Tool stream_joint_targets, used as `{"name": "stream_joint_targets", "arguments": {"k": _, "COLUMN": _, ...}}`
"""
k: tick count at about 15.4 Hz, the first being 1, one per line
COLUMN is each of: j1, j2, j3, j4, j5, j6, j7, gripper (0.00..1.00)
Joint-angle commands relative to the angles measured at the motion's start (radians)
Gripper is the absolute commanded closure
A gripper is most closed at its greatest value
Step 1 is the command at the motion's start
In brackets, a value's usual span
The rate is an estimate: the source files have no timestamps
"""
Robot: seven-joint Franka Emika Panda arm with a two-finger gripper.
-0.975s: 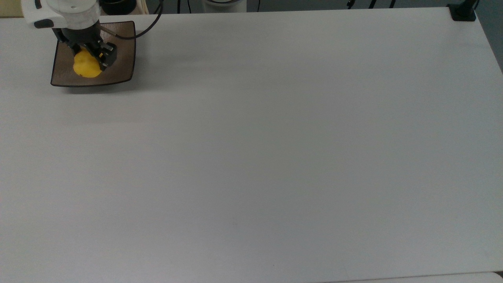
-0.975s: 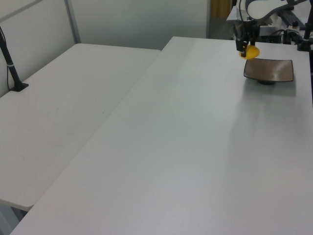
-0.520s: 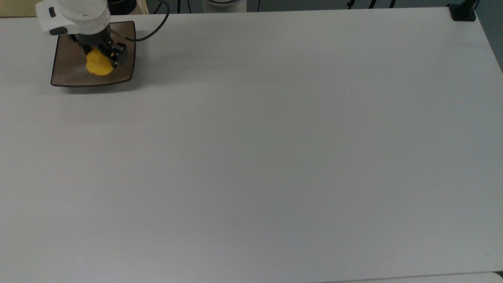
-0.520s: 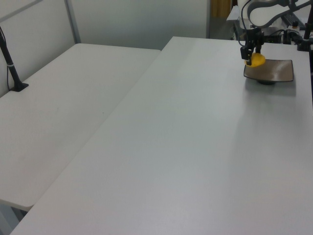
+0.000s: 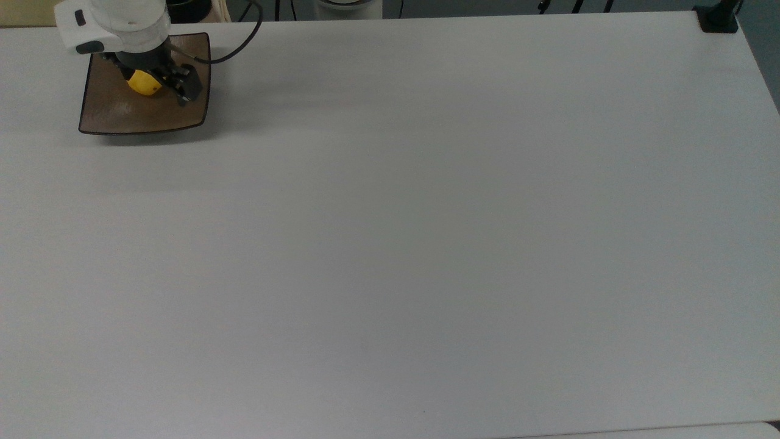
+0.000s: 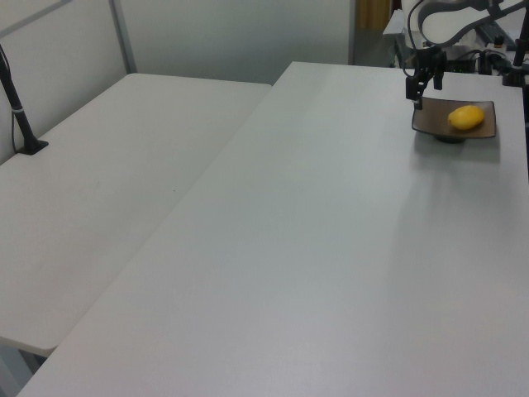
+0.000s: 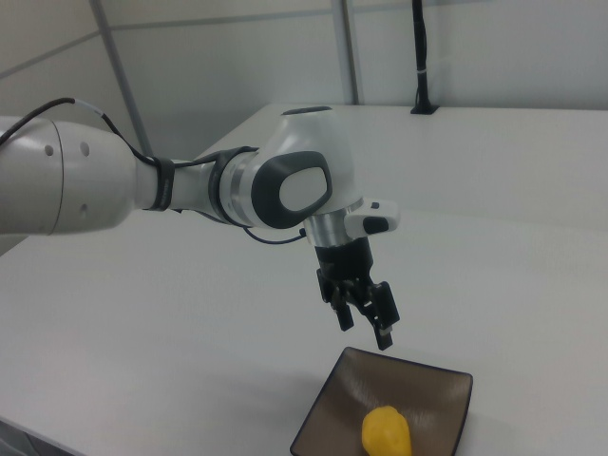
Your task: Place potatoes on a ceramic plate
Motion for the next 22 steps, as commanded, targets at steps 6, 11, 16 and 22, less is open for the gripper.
{"name": "stream_joint_targets", "arguments": {"k": 6, "j1": 0.020, "j2": -0.085, "j3": 0.008, "j4": 0.033, "j5": 0.167, "j6": -0.047, "j7": -0.016, "gripper": 0.00}}
{"name": "stream_joint_targets", "arguments": {"k": 11, "j1": 0.110, "j2": -0.147, "j3": 0.008, "j4": 0.033, "j5": 0.219, "j6": -0.047, "j7": -0.016, "gripper": 0.00}}
{"name": "stream_joint_targets", "arguments": {"k": 16, "j1": 0.216, "j2": -0.208, "j3": -0.005, "j4": 0.040, "j5": 0.308, "j6": -0.148, "j7": -0.027, "gripper": 0.00}}
{"name": "stream_joint_targets", "arguments": {"k": 22, "j1": 0.250, "j2": -0.213, "j3": -0.003, "j4": 0.062, "j5": 0.310, "j6": -0.171, "j7": -0.018, "gripper": 0.00}}
